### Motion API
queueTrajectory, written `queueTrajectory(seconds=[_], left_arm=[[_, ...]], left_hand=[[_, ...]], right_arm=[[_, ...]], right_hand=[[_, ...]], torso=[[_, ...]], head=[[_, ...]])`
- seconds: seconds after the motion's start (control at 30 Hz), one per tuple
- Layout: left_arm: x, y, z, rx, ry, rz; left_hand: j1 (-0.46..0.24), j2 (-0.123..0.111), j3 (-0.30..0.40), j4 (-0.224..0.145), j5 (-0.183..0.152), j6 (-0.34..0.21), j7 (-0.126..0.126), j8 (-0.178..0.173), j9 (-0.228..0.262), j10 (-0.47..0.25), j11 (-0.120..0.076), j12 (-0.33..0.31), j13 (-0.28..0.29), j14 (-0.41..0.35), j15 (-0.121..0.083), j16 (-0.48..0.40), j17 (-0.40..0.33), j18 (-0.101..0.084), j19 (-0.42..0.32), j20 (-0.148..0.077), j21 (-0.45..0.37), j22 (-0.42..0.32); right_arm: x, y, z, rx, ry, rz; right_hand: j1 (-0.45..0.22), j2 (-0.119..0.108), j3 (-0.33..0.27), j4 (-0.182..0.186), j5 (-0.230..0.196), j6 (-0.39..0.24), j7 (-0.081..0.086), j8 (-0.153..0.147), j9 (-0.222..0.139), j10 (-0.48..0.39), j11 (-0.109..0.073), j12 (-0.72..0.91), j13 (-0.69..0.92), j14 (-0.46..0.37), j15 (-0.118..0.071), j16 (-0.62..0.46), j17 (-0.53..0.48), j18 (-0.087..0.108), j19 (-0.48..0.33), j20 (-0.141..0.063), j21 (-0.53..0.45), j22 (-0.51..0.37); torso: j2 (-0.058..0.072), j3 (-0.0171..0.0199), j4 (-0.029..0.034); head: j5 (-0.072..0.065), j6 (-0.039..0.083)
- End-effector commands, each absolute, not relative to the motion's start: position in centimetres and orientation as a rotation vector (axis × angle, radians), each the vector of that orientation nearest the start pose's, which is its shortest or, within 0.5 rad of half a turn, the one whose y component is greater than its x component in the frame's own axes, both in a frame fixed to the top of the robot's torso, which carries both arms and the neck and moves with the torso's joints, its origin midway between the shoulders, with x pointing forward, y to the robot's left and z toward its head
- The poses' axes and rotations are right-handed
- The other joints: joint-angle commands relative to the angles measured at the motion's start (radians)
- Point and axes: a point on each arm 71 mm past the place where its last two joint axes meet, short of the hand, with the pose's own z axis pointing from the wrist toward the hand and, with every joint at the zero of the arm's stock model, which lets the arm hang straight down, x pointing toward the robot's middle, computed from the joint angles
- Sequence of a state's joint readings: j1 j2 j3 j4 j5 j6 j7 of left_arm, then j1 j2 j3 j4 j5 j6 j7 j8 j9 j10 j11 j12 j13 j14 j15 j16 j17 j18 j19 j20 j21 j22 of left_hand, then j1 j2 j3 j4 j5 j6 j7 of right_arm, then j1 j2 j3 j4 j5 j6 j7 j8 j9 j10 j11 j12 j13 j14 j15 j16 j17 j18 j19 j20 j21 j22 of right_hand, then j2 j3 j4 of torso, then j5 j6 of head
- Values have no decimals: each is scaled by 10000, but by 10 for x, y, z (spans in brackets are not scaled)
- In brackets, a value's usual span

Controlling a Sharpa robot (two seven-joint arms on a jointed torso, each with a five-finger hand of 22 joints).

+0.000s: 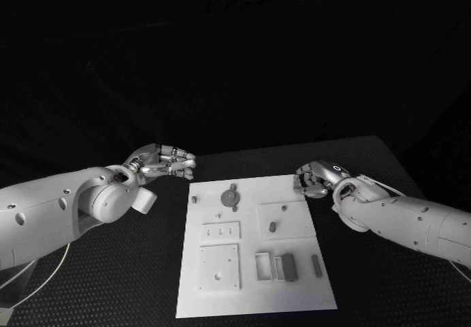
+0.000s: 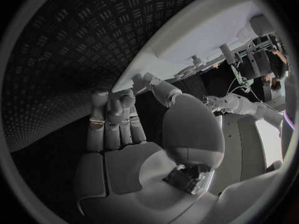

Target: Assemble the parts on the task board

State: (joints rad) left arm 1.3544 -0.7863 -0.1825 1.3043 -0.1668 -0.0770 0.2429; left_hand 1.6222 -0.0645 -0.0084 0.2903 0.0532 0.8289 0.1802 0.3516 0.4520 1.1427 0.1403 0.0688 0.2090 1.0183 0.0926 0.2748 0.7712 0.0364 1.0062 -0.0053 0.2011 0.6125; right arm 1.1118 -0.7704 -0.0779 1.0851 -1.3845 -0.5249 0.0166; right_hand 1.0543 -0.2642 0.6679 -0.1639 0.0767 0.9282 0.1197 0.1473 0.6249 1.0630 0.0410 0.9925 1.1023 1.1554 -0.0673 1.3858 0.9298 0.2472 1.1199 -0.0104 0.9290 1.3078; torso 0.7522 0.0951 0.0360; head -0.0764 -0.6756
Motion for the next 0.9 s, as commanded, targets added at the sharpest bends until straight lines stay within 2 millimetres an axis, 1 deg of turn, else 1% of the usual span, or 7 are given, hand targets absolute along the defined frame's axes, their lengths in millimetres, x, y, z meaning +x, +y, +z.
queueTrajectory(seconds=[0.03, 0.2, 0.37, 0.47, 0.67, 0.9], left_arm=[[531, 233, -169, -8631, 17018, -14254], [532, 234, -169, -8636, 17008, -14241], [532, 233, -169, -8629, 17021, -14257], [532, 233, -170, -8630, 17019, -14255], [532, 233, -170, -8633, 17025, -14254], [532, 233, -170, -8634, 17030, -14252]], left_hand=[[70, -29, -76, 4, 9, -39, 44, -60, 12, -63, -16, -15, 10, 63, 24, -37, 10, 187, 37, 5, -68, 12], [69, -27, -76, 5, 9, -39, 45, -60, 12, -63, -16, -15, 10, 63, 25, -39, 12, 186, 38, 5, -69, 12], [67, -25, -76, 5, 9, -40, 45, -61, 13, -64, -16, -15, 11, 64, 25, -41, 14, 186, 38, 6, -70, 13], [67, -24, -76, 5, 9, -40, 45, -61, 13, -64, -16, -15, 11, 64, 25, -42, 15, 186, 38, 6, -70, 13], [65, -23, -77, 5, 9, -41, 45, -61, 13, -64, -16, -15, 12, 65, 25, -45, 17, 186, 39, 6, -71, 13], [62, -23, -79, 6, 9, -42, 46, -62, 14, -67, -15, -16, 12, 66, 25, -48, 20, 186, 39, 6, -73, 13]], right_arm=[[529, -307, -253, 420, 15914, 3739], [529, -306, -254, 405, 15904, 3751], [529, -305, -255, 377, 15914, 3774], [529, -304, -255, 350, 15969, 3810], [529, -303, -256, 304, 16032, 3853], [529, -302, -257, 283, 16038, 3881]], right_hand=[[19, 90, -15, 64, -16, -171, 273, 81, 21, -3, -68, 63, 3, -17, -58, 40, 8, 146, -17, -57, 37, 191], [39, 124, -17, 59, -15, -121, 252, 119, 34, 7, -89, 72, -3, -9, -78, 48, 6, 146, -10, -64, 48, 191], [81, 192, -11, 41, -14, -45, 221, 177, 53, 27, -118, 85, -11, 7, -106, 59, 2, 146, 0, -77, 63, 190], [82, 193, -14, 40, -15, -41, 219, 180, 54, 28, -120, 86, -13, 9, -109, 60, 1, 146, 0, -78, 65, 190], [98, 207, -16, 25, -15, -24, 210, 195, 58, 32, -129, 88, -16, 12, -117, 63, -1, 146, -1, -82, 69, 189], [143, 289, -11, -14, -13, 5, 191, 224, 65, 47, -146, 96, -25, 23, -133, 71, -5, 146, -1, -91, 80, 190]], torso=[[-1, 9, 1], [-6, 18, 3], [-7, 11, -12], [-8, 14, -20], [-7, 11, -17], [-4, 7, -10]], head=[[12, -15], [43, -35], [52, -44], [65, -47], [53, -57], [55, -63]])
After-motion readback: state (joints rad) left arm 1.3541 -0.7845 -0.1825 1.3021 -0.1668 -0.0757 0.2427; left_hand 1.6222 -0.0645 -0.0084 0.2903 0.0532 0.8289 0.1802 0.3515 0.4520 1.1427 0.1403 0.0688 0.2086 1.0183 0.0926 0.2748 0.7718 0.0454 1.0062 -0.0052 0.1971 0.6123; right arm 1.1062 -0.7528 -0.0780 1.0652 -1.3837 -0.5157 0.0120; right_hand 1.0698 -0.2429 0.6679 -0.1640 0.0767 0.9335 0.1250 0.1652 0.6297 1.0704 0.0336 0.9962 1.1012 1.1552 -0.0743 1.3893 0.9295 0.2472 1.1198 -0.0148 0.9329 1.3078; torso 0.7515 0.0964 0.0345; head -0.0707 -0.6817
